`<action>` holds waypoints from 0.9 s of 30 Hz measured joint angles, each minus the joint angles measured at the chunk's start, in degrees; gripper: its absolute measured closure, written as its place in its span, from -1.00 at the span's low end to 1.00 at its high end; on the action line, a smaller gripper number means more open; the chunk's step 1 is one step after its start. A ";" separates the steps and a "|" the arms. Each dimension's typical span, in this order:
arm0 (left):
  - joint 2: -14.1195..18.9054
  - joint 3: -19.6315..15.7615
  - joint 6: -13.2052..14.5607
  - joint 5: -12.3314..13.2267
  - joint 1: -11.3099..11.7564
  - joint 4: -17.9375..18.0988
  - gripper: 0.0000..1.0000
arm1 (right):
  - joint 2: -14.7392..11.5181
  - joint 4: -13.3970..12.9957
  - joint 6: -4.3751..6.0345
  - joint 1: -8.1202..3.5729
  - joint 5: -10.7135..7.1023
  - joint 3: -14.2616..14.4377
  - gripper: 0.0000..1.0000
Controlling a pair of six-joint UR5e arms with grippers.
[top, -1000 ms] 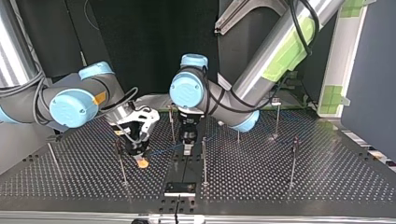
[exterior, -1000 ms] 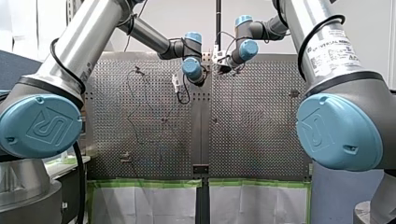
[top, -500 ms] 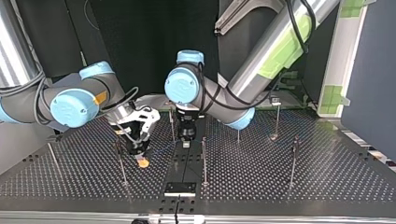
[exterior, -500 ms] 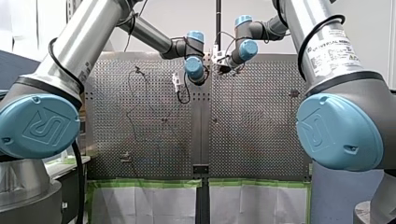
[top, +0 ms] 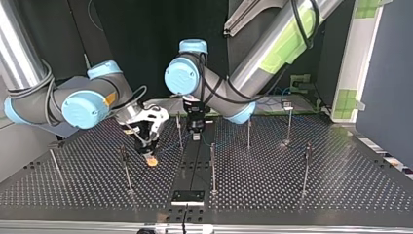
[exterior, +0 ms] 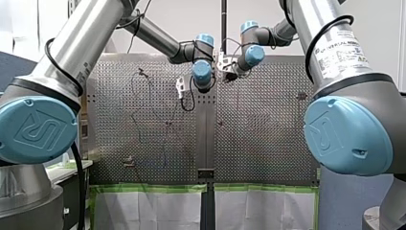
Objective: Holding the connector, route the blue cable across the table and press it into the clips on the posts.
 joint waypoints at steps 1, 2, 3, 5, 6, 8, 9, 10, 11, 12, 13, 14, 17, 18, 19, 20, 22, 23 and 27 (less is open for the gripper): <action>0.02 -0.54 -0.04 -0.54 -0.12 0.50 1.00 | 0.02 -0.19 -0.07 -0.03 -0.01 0.48 1.00; 0.02 -1.00 -0.06 -0.88 -0.20 0.92 1.00 | 0.03 -0.34 -0.11 -0.04 -0.01 0.84 1.00; 0.02 -1.47 -0.05 -1.09 -0.29 1.38 1.00 | 0.04 -0.50 -0.16 -0.05 -0.02 1.21 1.00; 0.02 -2.54 -0.01 -1.21 -0.47 2.45 1.00 | 0.06 -1.03 -0.26 -0.08 0.04 2.14 1.00; 0.02 -3.02 0.01 -1.20 -0.54 2.91 1.00 | 0.06 -1.33 -0.26 -0.10 0.07 2.58 1.00; 0.02 -4.11 0.05 -1.14 -0.66 4.04 1.00 | 0.06 -2.14 -0.17 -0.23 0.14 3.57 1.00; 0.02 -4.60 0.07 -1.05 -0.69 4.49 1.00 | 0.06 -2.50 -0.10 -0.31 0.19 3.96 1.00; 0.03 -5.23 0.10 -0.82 -0.71 5.14 1.00 | 0.06 -2.97 0.02 -0.42 0.30 4.48 1.00; 0.02 -5.70 0.12 -0.53 -0.70 5.63 1.00 | 0.07 -3.34 0.15 -0.49 0.40 4.87 1.00; 0.02 -6.18 0.13 -0.20 -0.69 6.08 1.00 | 0.07 -3.71 0.31 -0.54 0.52 5.25 1.00; 0.03 -6.81 0.14 0.30 -0.64 6.70 1.00 | 0.07 -4.20 0.60 -0.59 0.74 5.73 1.00; 0.02 -7.25 0.13 0.68 -0.57 7.16 1.00 | 0.06 -4.58 0.83 -0.62 0.93 6.12 1.00; -0.03 -8.77 0.09 2.10 -0.32 8.68 1.00 | 0.07 -6.03 1.36 -0.77 1.75 7.58 1.00; -0.03 -9.25 0.11 2.51 -0.26 9.18 1.00 | 0.06 -6.49 1.45 -0.82 2.09 8.04 1.00; -0.03 -9.90 0.21 2.93 -0.20 9.79 1.00 | 0.07 -7.11 1.49 -0.87 2.62 8.68 1.00; -0.03 -10.40 0.30 3.20 -0.16 10.29 1.00 | 0.08 -7.62 1.47 -0.90 3.07 9.17 1.00; -0.20 -11.49 0.47 3.84 -0.05 11.38 1.00 | 0.09 -8.78 1.39 -1.00 4.11 10.36 1.00; -0.37 -11.94 0.51 4.13 -0.01 11.81 1.00 | 0.11 -9.21 1.29 -1.04 4.43 10.86 1.00; -1.81 -13.91 0.59 5.56 0.04 13.80 1.00 | 0.15 -10.85 0.92 -1.31 5.12 12.96 1.00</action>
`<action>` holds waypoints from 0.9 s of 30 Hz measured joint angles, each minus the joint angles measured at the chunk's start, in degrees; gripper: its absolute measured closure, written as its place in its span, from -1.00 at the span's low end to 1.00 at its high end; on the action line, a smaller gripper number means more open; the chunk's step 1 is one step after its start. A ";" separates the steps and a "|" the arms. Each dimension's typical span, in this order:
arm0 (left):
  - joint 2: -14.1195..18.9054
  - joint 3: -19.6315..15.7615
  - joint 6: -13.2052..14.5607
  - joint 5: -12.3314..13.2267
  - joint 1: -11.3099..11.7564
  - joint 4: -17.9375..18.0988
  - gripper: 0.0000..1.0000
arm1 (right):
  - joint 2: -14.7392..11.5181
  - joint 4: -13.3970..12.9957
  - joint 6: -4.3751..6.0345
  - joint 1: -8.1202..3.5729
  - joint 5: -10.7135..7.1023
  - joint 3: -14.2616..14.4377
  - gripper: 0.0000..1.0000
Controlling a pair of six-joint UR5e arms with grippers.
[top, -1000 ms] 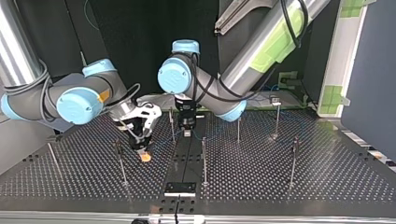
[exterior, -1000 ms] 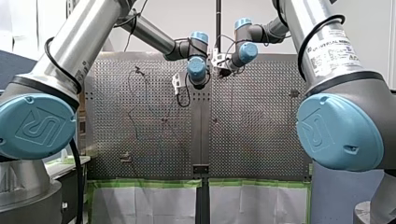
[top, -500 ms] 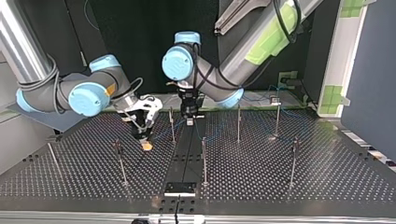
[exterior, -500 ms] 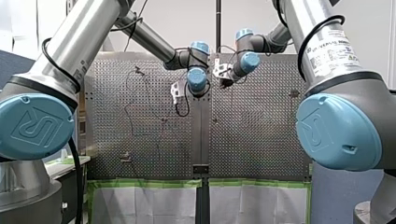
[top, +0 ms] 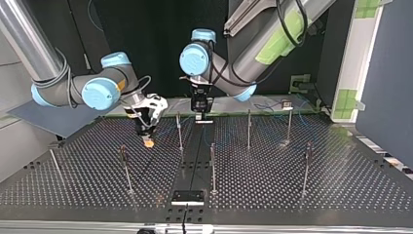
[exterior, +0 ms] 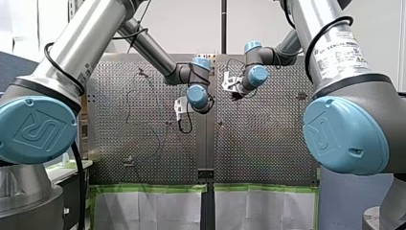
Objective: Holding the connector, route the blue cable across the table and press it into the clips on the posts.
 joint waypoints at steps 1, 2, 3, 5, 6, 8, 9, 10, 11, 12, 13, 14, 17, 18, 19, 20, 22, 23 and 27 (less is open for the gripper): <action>-0.54 -0.50 -0.02 0.38 -0.02 0.63 1.00 | 0.03 -0.50 0.01 -0.09 0.07 0.57 1.00; -0.93 -0.77 -0.05 0.67 -0.03 1.04 1.00 | 0.07 -0.91 0.03 -0.18 0.13 1.02 1.00; -1.35 -0.97 -0.09 0.99 -0.04 1.46 1.00 | 0.10 -1.36 0.06 -0.28 0.18 1.49 1.00; -2.36 -1.25 -0.21 1.70 -0.03 2.51 1.00 | 0.19 -2.55 0.20 -0.54 0.29 2.72 1.00; -2.82 -1.32 -0.25 1.91 -0.03 2.95 1.00 | 0.26 -3.10 0.30 -0.64 0.33 3.27 1.00; -3.88 -1.40 -0.36 2.28 0.01 4.05 1.00 | 0.58 -4.39 0.43 -0.82 0.40 4.55 1.00; -4.20 -1.41 -0.41 2.46 0.03 4.42 1.00 | 0.80 -4.93 0.42 -0.87 0.40 5.10 1.00; -4.49 -1.41 -0.50 2.73 0.08 4.84 1.00 | 1.15 -5.65 0.37 -0.92 0.39 5.80 1.00; -4.64 -1.42 -0.59 2.91 0.10 5.12 1.00 | 1.46 -6.15 0.32 -0.94 0.40 6.32 1.00; -4.75 -1.42 -0.67 3.06 0.12 5.37 1.00 | 1.80 -6.60 0.24 -0.95 0.43 6.80 1.00; -4.84 -1.42 -0.77 3.20 0.16 5.66 1.00 | 2.27 -7.08 0.11 -0.95 0.46 7.40 1.00; -4.87 -1.42 -0.82 3.28 0.20 5.84 1.00 | 2.65 -7.35 -0.01 -0.95 0.47 7.86 1.00; -4.95 -1.42 -0.91 3.63 0.38 6.35 1.00 | 3.64 -7.84 -0.48 -0.95 0.41 9.27 1.00; -4.97 -1.42 -0.93 3.77 0.43 6.48 1.00 | 3.81 -7.90 -0.59 -0.95 0.39 9.69 1.00; -5.04 -1.42 -1.00 4.03 0.50 6.70 1.00 | 3.97 -7.96 -0.68 -0.96 0.37 10.24 1.00; -5.21 -1.42 -1.07 4.32 0.54 6.92 1.00 | 4.05 -7.99 -0.73 -0.96 0.36 10.66 1.00; -5.87 -1.43 -1.23 5.11 0.60 7.48 1.00 | 4.19 -8.08 -0.75 -0.96 0.32 11.77 1.00; -6.24 -1.42 -1.28 5.43 0.62 7.72 1.00 | 4.22 -8.13 -0.71 -0.97 0.30 12.26 1.00; -7.60 -1.43 -1.62 6.50 0.54 8.73 1.00 | 4.33 -8.91 -0.46 -1.18 0.19 14.52 1.00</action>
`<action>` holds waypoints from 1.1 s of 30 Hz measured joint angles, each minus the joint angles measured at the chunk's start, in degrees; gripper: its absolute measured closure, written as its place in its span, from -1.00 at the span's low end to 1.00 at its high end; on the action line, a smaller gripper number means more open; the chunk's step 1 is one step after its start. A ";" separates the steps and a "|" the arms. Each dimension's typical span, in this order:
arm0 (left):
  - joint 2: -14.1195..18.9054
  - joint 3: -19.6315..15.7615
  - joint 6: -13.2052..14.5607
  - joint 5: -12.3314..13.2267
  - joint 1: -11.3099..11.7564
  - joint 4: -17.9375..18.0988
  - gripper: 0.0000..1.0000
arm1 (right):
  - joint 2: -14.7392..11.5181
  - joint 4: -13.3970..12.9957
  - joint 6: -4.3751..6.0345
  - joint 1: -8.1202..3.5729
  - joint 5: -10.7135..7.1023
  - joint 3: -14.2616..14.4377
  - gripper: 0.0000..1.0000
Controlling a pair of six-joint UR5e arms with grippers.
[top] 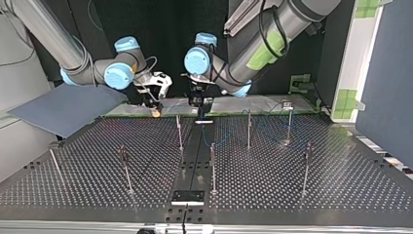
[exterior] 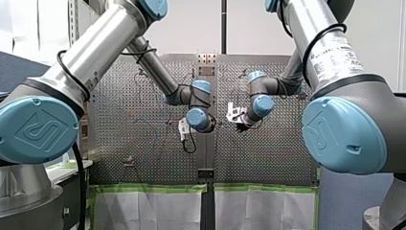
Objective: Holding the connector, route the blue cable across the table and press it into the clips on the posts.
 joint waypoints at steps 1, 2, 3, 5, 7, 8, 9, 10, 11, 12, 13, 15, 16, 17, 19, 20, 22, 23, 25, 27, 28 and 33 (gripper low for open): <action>-0.20 0.00 -0.16 0.30 -0.03 0.41 1.00 | 0.04 -0.34 0.05 -0.09 -0.06 0.71 1.00; -0.30 0.01 -0.29 0.54 -0.03 0.72 1.00 | 0.06 -0.59 0.08 -0.15 -0.13 1.25 1.00; -0.37 0.05 -0.45 0.81 0.00 1.00 1.00 | 0.09 -0.85 0.10 -0.22 -0.24 1.79 1.00; -0.46 0.23 -0.90 1.35 0.07 1.49 1.00 | 0.17 -1.45 0.12 -0.38 -0.55 2.91 1.00; -0.48 0.52 -1.33 1.63 0.12 1.86 1.00 | 0.24 -1.98 0.14 -0.60 -0.93 3.49 1.00; -0.48 0.64 -1.48 1.69 0.14 2.01 1.00 | 0.26 -2.17 0.14 -0.73 -1.18 3.55 1.00; -0.48 0.76 -1.61 1.76 0.18 2.12 1.00 | 0.29 -2.31 0.15 -0.89 -1.46 3.52 1.00; -0.49 0.91 -1.76 1.89 0.24 2.23 1.00 | 0.31 -2.42 0.17 -1.12 -1.94 3.34 1.00; -0.49 1.00 -1.86 1.98 0.28 2.28 1.00 | 0.32 -2.46 0.19 -1.30 -2.31 3.11 1.00; -0.49 1.07 -1.93 2.04 0.33 2.34 1.00 | 0.33 -2.46 0.22 -1.49 -2.71 2.84 1.00; -0.50 1.14 -2.01 2.07 0.40 2.39 1.00 | 0.34 -2.44 0.25 -1.75 -3.24 2.47 1.00; -0.55 1.19 -2.08 1.98 0.52 2.45 1.00 | 0.38 -2.41 0.28 -2.15 -4.05 2.00 1.00; -0.57 1.21 -2.10 1.90 0.60 2.49 1.00 | 0.40 -2.42 0.29 -2.42 -4.49 1.75 1.00; -0.57 1.21 -2.11 1.84 0.66 2.50 1.00 | 0.42 -2.42 0.28 -2.65 -4.79 1.58 1.00; -0.57 1.22 -2.12 1.74 0.77 2.54 1.00 | 0.47 -2.44 0.27 -3.18 -5.53 1.23 1.00; -0.57 1.22 -2.13 1.74 0.81 2.55 1.00 | 0.49 -2.45 0.27 -3.40 -5.88 1.08 1.00; -0.58 1.22 -2.13 1.84 0.90 2.56 1.00 | 0.50 -2.44 0.31 -3.91 -6.75 0.73 1.00; -0.58 1.23 -2.15 1.95 0.96 2.56 1.00 | 0.50 -2.42 0.34 -4.17 -7.12 0.56 1.00; -0.61 1.23 -2.25 2.36 1.12 2.64 1.00 | 0.51 -2.40 0.54 -4.84 -7.90 0.24 1.00; -0.75 1.24 -2.48 2.92 1.29 2.88 1.00 | 0.55 -2.39 0.76 -5.46 -8.63 0.00 1.00; -0.98 1.32 -2.68 3.36 1.44 3.08 1.00 | 0.57 -2.37 0.89 -5.84 -9.17 -0.19 1.00; -2.47 1.80 -3.16 4.75 1.94 4.10 1.00 | 0.61 -2.18 1.28 -7.04 -10.39 -1.06 1.00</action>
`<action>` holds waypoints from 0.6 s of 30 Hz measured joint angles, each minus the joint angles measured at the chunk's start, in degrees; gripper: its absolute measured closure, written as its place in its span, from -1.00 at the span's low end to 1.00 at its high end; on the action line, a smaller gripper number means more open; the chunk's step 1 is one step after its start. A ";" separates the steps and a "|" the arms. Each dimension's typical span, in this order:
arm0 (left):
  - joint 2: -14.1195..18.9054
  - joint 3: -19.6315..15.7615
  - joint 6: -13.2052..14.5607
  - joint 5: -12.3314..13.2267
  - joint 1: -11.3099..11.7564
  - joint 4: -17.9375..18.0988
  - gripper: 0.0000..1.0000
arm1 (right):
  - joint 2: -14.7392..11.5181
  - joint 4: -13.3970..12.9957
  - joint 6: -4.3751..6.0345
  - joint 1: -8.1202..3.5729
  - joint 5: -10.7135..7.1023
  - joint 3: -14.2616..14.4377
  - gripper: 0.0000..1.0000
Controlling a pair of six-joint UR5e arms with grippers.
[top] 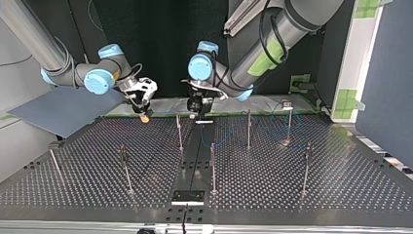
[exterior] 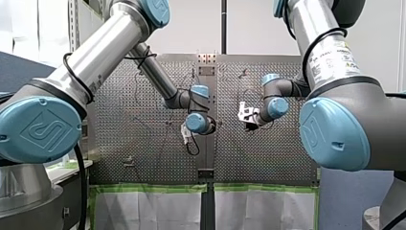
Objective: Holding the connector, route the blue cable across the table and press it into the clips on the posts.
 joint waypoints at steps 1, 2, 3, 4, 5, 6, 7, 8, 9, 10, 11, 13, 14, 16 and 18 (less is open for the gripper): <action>-0.17 0.13 -0.13 0.28 0.10 0.48 1.00 | 0.04 0.06 0.04 -0.22 -0.13 -0.18 1.00; -0.25 0.29 -0.26 0.51 0.18 0.79 1.00 | 0.05 0.09 0.06 -0.36 -0.21 -0.29 1.00; -0.30 0.50 -0.40 0.76 0.25 1.05 1.00 | 0.07 0.11 0.07 -0.48 -0.28 -0.39 1.00; -0.35 0.82 -0.57 1.03 0.33 1.30 1.00 | 0.07 0.13 0.08 -0.64 -0.34 -0.49 1.00; -0.36 1.07 -0.67 1.20 0.39 1.43 1.00 | 0.09 0.14 0.08 -0.72 -0.38 -0.57 1.00; -0.37 1.36 -0.74 1.39 0.45 1.53 1.00 | 0.12 0.14 0.09 -0.79 -0.40 -0.66 1.00; -0.40 1.74 -0.84 1.68 0.55 1.62 1.00 | 0.14 0.15 0.09 -0.86 -0.41 -0.77 1.00; -0.44 2.01 -0.93 1.91 0.64 1.67 1.00 | 0.17 0.15 0.09 -0.90 -0.43 -0.85 1.00; -0.51 2.25 -1.04 2.12 0.75 1.71 1.00 | 0.20 0.15 0.10 -0.93 -0.43 -0.94 1.00; -0.67 2.59 -1.20 2.40 0.91 1.70 1.00 | 0.26 0.15 0.09 -0.97 -0.44 -1.10 1.00; -0.86 2.87 -1.30 2.63 1.05 1.62 1.00 | 0.32 0.17 0.09 -0.99 -0.44 -1.26 1.00; -1.57 3.70 -1.44 3.15 1.33 1.19 1.00 | 0.53 0.25 0.09 -1.05 -0.44 -1.74 1.00; -1.95 4.10 -1.46 3.27 1.46 1.04 1.00 | 0.66 0.29 0.10 -1.06 -0.44 -1.98 1.00; -2.95 5.12 -1.52 3.51 1.84 0.87 1.00 | 1.08 0.39 0.04 -1.07 -0.45 -2.54 1.00; -3.91 6.13 -1.66 3.70 2.23 0.78 1.00 | 1.57 0.43 -0.06 -1.08 -0.45 -2.99 1.00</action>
